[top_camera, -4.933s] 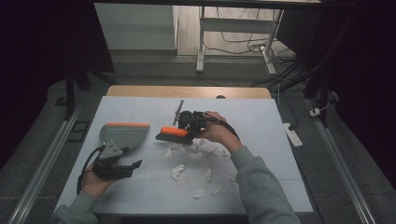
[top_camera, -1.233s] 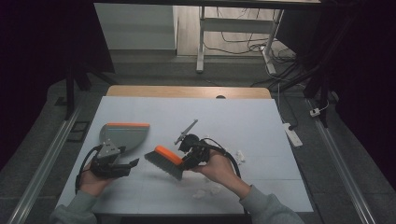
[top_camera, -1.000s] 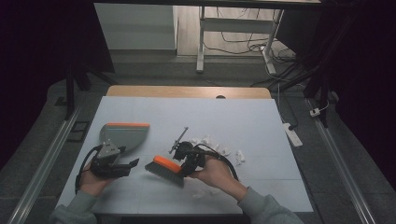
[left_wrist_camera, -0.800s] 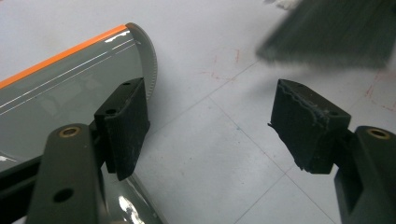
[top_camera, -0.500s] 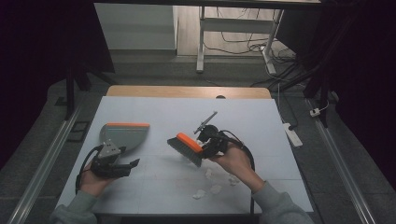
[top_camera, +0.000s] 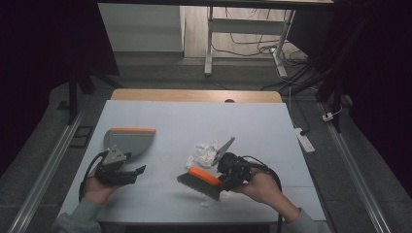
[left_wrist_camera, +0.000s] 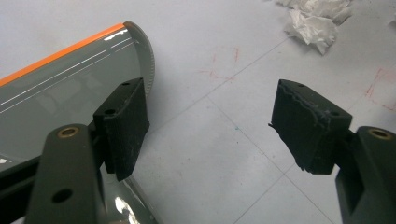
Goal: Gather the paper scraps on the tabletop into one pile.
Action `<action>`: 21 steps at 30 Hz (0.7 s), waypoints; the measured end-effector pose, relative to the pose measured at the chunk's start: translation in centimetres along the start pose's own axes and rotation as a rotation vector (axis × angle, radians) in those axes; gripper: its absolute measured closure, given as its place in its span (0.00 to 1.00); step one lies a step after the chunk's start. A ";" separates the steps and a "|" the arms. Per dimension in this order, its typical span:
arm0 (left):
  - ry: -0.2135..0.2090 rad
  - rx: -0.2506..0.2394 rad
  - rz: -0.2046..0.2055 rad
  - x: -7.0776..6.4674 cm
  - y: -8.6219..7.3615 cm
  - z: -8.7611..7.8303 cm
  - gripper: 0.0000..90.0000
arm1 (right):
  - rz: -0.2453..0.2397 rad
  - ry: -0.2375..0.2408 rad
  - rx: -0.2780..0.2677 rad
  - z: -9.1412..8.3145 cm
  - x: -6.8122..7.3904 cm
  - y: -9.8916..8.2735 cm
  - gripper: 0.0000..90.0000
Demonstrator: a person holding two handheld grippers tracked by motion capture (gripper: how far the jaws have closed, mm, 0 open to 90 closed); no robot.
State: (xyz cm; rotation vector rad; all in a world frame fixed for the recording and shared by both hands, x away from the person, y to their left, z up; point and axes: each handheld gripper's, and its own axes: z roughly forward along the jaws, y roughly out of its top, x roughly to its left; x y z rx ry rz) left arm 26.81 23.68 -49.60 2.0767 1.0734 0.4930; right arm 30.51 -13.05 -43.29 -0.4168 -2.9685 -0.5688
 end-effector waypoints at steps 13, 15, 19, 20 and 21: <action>0.001 0.005 0.004 -0.1 0.0 0.1 0.31 | -0.102 -0.035 0.137 2.5 0.6 1.0 0.78; 0.002 0.006 0.004 -0.1 0.0 0.1 0.31 | -0.092 -0.051 0.134 2.6 0.0 1.4 0.78; 0.002 0.007 0.003 0.0 0.0 0.1 0.31 | -0.071 -0.142 0.113 2.1 -1.7 2.3 0.78; 0.001 0.007 0.003 0.0 0.0 0.1 0.31 | -0.061 -0.171 0.107 1.9 -2.4 2.5 0.78; 0.001 0.008 0.004 -0.1 0.0 0.1 0.31 | -0.041 -0.196 0.090 1.7 -3.0 2.7 0.78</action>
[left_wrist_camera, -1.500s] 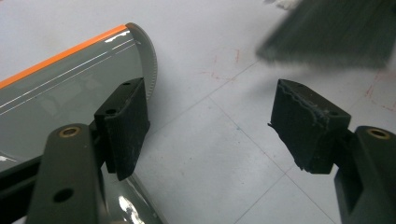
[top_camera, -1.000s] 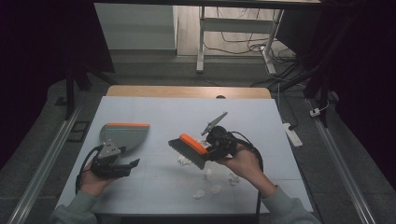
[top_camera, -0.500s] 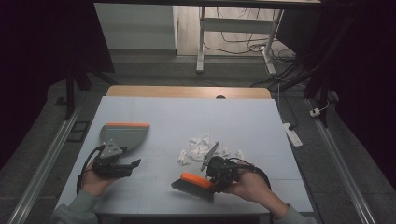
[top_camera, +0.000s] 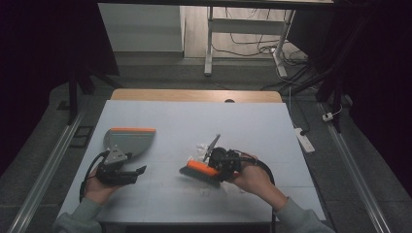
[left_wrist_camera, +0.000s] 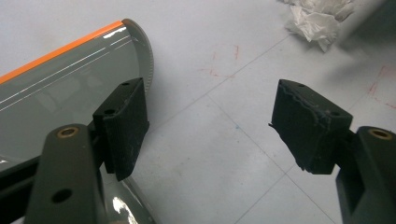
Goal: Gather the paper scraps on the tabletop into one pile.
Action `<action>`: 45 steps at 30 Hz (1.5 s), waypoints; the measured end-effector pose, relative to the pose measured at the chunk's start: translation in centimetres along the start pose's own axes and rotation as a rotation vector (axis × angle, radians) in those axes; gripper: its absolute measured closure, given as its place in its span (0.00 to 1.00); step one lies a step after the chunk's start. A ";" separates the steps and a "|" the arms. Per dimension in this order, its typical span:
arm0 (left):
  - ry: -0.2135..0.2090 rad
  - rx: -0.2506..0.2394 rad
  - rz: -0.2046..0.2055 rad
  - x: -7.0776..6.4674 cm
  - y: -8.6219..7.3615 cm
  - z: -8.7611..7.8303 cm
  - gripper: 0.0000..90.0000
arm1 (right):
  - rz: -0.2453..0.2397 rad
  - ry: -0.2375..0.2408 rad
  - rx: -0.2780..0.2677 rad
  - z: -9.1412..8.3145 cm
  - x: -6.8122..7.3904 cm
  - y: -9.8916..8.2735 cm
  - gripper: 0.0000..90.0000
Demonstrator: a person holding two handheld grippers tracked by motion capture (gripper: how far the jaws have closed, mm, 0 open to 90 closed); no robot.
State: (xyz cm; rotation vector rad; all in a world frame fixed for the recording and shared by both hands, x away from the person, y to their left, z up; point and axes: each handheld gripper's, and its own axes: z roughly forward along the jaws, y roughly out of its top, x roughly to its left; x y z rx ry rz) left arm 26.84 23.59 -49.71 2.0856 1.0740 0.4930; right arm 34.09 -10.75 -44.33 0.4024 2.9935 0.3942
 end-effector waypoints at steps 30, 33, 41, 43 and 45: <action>-0.004 0.004 0.007 -0.1 0.0 0.1 0.31 | 0.046 0.051 -0.131 -1.6 -1.6 -0.3 0.78; -0.004 0.006 0.010 -0.2 0.0 0.2 0.31 | 0.035 0.062 -0.125 -3.2 -0.4 -1.4 0.78; -0.004 0.007 0.013 -0.3 0.1 0.3 0.31 | -0.034 0.139 0.006 -2.6 2.0 -4.5 0.78; -0.005 0.007 0.012 -0.3 0.1 0.3 0.31 | -0.058 0.130 0.050 -1.5 2.1 -4.8 0.78; -0.003 0.009 0.013 -0.4 0.1 0.4 0.31 | -0.046 0.108 0.035 -1.0 1.8 -4.7 0.78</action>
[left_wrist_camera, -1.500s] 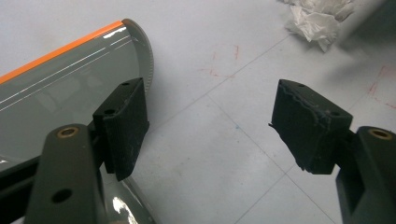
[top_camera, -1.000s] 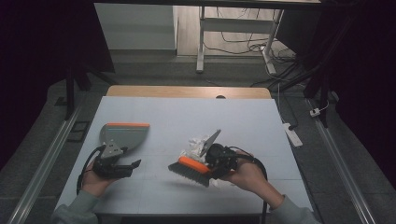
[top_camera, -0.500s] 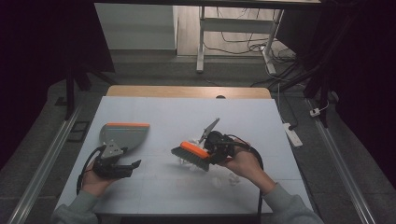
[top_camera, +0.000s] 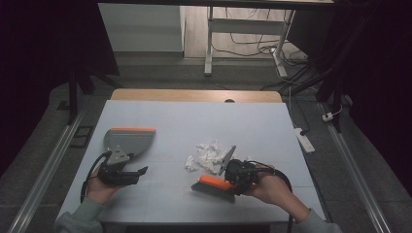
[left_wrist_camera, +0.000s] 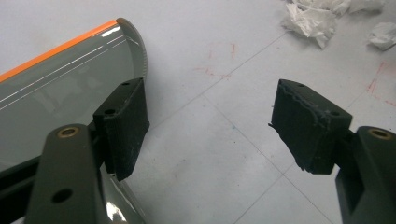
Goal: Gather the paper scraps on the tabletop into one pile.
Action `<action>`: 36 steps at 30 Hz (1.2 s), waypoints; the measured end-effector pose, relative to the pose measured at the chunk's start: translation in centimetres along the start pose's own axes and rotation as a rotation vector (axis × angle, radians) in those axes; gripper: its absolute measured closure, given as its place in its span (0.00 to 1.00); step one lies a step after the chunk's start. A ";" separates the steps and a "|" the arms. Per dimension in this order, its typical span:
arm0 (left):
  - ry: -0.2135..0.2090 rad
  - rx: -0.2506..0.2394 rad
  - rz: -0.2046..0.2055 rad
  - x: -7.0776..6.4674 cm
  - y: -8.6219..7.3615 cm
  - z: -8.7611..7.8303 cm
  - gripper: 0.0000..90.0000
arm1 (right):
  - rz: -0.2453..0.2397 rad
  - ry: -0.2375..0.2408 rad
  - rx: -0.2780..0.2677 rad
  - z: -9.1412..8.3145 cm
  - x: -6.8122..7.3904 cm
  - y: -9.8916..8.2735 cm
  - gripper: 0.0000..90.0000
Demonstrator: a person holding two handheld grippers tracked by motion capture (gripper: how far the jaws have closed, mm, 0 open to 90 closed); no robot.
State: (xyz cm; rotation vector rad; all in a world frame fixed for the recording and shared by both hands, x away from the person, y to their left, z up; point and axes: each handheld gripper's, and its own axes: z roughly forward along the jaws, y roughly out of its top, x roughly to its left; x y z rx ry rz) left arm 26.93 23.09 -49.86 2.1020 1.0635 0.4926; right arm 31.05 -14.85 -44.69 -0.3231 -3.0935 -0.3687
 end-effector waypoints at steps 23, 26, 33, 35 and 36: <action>0.000 -0.001 0.003 0.0 0.0 -0.1 0.31 | 0.181 -0.169 -0.241 -5.6 -4.8 -0.9 0.78; -0.002 -0.004 -0.001 0.0 0.0 -0.1 0.31 | 0.321 -0.220 -0.240 -6.5 -5.7 -3.0 0.78; -0.012 -0.011 0.008 0.0 0.0 -0.2 0.31 | 0.620 -0.299 -0.129 -6.4 -8.1 -8.4 0.78; -0.016 -0.015 0.010 0.0 0.0 -0.3 0.31 | 0.660 -0.296 -0.087 -6.0 -8.5 -9.3 0.78; -0.019 -0.017 0.012 0.0 0.0 -0.3 0.31 | 0.673 -0.291 -0.067 -5.8 -8.7 -9.5 0.78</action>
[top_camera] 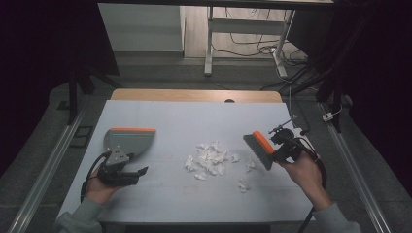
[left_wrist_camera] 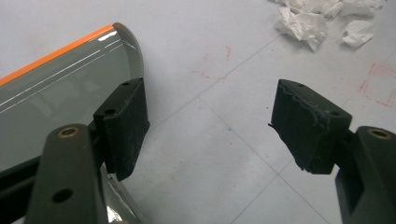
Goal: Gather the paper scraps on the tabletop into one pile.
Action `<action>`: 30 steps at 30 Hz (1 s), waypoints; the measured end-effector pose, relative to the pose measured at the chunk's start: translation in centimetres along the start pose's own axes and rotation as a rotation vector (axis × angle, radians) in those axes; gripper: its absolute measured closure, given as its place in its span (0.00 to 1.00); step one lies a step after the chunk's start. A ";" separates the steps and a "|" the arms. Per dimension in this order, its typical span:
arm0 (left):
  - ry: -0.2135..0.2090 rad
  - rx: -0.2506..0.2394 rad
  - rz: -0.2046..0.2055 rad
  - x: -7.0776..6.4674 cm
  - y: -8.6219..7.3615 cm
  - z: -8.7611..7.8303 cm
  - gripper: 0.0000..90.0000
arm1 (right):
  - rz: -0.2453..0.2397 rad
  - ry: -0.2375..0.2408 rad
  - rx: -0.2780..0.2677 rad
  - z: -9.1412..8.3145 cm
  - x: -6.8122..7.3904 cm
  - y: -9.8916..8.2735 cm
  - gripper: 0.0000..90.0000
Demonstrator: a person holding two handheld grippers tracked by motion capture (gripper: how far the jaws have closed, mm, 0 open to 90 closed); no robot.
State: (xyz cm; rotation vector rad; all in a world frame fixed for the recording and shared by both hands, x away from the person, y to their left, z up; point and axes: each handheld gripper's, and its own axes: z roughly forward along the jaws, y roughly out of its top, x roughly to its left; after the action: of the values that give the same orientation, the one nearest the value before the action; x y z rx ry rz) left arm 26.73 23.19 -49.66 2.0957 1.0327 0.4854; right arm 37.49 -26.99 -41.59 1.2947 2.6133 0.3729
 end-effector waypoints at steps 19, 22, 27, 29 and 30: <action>-0.005 0.002 0.024 -0.5 0.0 0.0 0.31 | -0.028 0.118 0.044 4.1 3.4 4.2 0.78; -0.005 0.004 0.022 -0.4 0.0 0.0 0.31 | -0.015 0.175 -0.011 4.1 3.4 4.8 0.78; -0.005 0.003 0.023 -0.4 0.0 0.0 0.31 | -0.031 0.140 -0.102 2.5 3.3 4.5 0.78; -0.004 0.006 0.025 -0.4 0.0 0.1 0.31 | -0.046 0.151 -0.144 1.5 2.8 3.8 0.78; -0.005 0.005 0.024 -0.4 0.0 0.1 0.31 | -0.043 0.159 -0.155 0.9 2.5 3.4 0.78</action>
State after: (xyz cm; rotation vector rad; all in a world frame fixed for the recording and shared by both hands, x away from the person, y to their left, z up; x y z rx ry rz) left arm 26.51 22.81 -49.71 2.1150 1.0084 0.4896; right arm 38.82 -22.84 -41.57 1.2018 2.6722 0.6827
